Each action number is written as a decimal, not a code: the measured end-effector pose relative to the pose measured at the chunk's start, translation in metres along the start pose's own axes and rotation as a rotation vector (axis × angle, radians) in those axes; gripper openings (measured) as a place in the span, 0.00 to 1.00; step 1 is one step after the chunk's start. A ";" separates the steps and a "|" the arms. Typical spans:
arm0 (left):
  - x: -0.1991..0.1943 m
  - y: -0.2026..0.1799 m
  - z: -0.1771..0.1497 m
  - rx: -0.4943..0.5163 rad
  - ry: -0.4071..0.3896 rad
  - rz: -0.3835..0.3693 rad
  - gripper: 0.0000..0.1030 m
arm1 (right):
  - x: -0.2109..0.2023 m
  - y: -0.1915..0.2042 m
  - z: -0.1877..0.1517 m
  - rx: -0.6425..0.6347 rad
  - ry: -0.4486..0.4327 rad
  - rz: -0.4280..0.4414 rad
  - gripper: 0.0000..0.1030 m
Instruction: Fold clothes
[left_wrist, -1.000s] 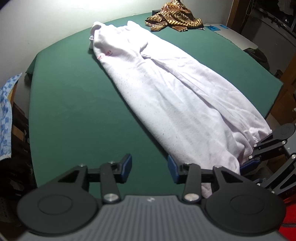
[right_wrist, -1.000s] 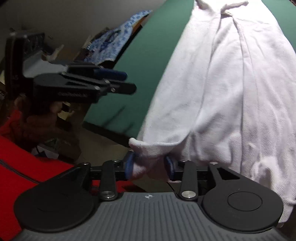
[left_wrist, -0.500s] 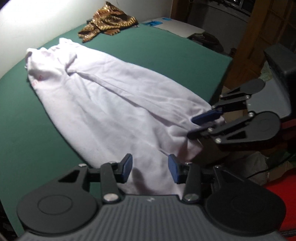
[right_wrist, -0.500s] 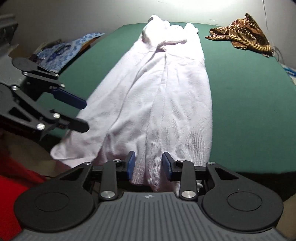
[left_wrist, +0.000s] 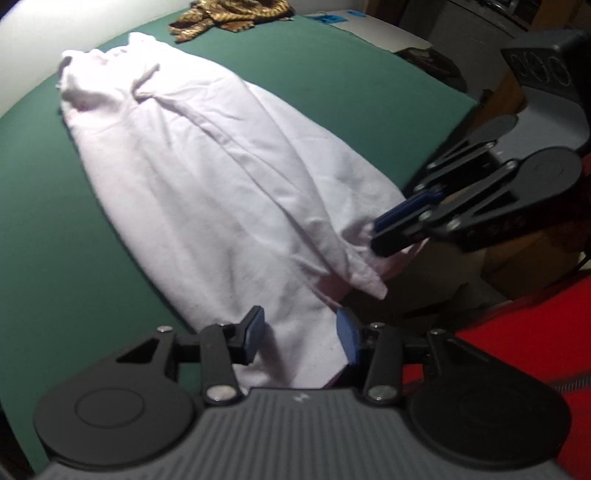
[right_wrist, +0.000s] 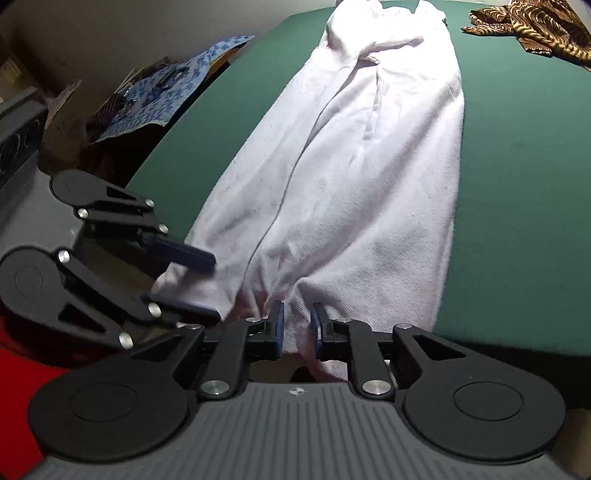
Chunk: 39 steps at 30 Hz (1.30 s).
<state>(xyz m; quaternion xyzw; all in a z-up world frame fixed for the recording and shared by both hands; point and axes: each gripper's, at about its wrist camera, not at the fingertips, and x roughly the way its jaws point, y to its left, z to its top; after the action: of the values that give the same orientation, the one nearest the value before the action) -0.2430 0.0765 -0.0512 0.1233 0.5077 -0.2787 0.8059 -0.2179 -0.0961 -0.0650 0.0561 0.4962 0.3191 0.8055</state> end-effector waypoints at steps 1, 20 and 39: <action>-0.007 0.003 -0.005 -0.029 -0.006 0.032 0.47 | -0.013 -0.011 -0.002 0.031 -0.030 0.030 0.19; 0.016 0.014 -0.036 -0.459 -0.013 0.120 0.03 | -0.001 -0.071 -0.009 0.094 0.080 0.136 0.09; -0.003 0.019 -0.030 -0.307 -0.007 0.181 0.30 | -0.012 -0.075 -0.011 0.096 0.057 0.091 0.42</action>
<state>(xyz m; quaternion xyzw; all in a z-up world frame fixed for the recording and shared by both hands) -0.2552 0.1072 -0.0638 0.0432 0.5280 -0.1247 0.8389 -0.1962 -0.1648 -0.0918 0.1081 0.5308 0.3327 0.7720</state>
